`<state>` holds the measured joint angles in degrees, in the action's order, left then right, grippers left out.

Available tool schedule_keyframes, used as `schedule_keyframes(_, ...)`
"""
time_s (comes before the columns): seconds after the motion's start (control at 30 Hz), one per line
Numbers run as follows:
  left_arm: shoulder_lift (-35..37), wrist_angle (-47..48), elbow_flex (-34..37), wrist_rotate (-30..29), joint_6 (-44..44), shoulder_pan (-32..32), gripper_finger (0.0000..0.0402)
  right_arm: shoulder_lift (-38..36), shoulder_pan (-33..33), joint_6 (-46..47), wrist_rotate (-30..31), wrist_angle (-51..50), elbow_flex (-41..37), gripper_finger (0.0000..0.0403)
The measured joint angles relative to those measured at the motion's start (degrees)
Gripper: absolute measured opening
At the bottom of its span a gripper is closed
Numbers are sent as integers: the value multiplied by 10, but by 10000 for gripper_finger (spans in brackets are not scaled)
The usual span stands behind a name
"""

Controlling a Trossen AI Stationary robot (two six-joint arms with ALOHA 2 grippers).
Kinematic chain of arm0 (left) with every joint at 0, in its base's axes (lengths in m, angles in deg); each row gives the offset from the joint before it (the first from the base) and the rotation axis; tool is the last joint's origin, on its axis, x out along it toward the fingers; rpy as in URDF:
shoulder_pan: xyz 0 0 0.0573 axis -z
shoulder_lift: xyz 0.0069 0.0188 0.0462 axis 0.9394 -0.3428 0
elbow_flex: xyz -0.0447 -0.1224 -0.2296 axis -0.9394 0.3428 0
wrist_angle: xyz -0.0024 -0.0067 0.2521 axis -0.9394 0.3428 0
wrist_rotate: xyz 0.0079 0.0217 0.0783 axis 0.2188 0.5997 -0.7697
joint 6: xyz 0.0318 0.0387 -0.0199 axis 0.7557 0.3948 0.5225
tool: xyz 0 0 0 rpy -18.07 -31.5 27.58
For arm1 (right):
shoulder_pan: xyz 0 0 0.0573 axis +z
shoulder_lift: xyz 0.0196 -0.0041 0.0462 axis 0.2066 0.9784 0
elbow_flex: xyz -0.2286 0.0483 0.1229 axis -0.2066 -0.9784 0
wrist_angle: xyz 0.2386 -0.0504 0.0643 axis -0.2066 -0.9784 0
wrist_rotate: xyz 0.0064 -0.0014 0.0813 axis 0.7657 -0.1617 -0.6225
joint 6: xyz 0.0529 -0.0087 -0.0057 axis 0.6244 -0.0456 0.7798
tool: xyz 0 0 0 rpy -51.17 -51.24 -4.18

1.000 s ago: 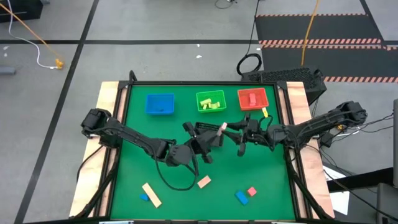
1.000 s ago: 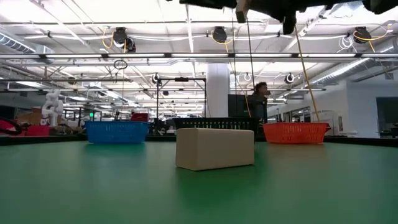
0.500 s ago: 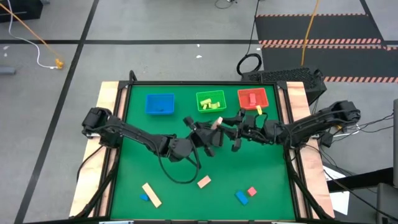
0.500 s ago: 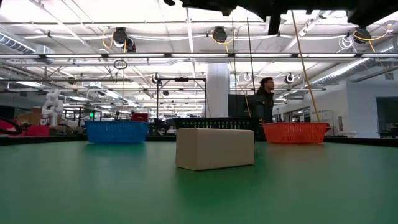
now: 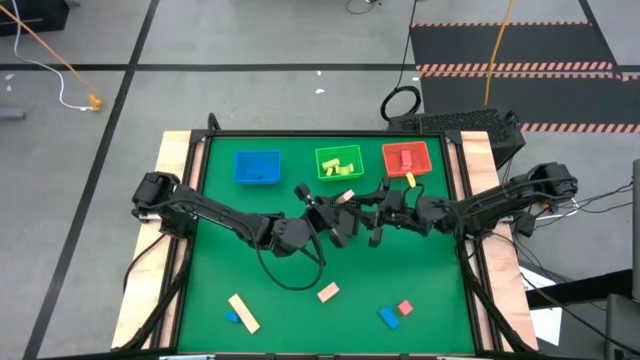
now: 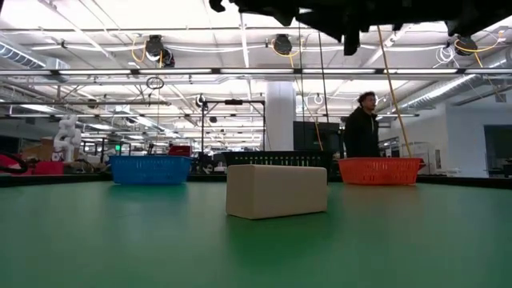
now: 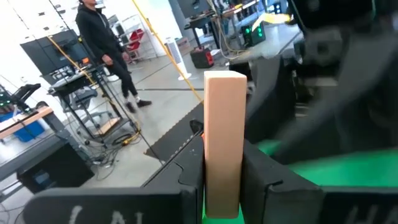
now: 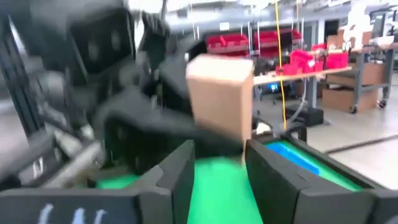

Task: Sort & place blocks by color
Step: Put the right wooden block into the black bin

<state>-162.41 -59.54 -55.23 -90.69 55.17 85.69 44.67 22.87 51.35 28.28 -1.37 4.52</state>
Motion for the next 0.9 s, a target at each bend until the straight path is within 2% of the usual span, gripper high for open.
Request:
schedule_keyframes(0.13, 0, 11, 0, 0, -4, 1, 56, -30, 0, 6, 0, -93, 0, 174)
schedule_keyframes(0.27, 0, 63, 0, 1, -41, 0, 56, -93, 0, 53, 2, -239, 0, 221)
schedule_keyframes(0.4, 0, 160, 0, 24, -138, -9, 56, -163, 0, 147, -66, -416, 0, 254)
schedule_keyframes(0.57, -10, 245, -1, 99, -274, -37, 56, -197, 6, 295, -123, -579, 0, 261)
schedule_keyframes(0.77, -56, 263, 5, 171, -335, -64, 56, -184, 40, 405, -137, -714, 0, 251)
schedule_keyframes(0.9, -83, 264, 5, 188, -355, -75, 56, -179, 67, 463, -179, -743, 0, 249)
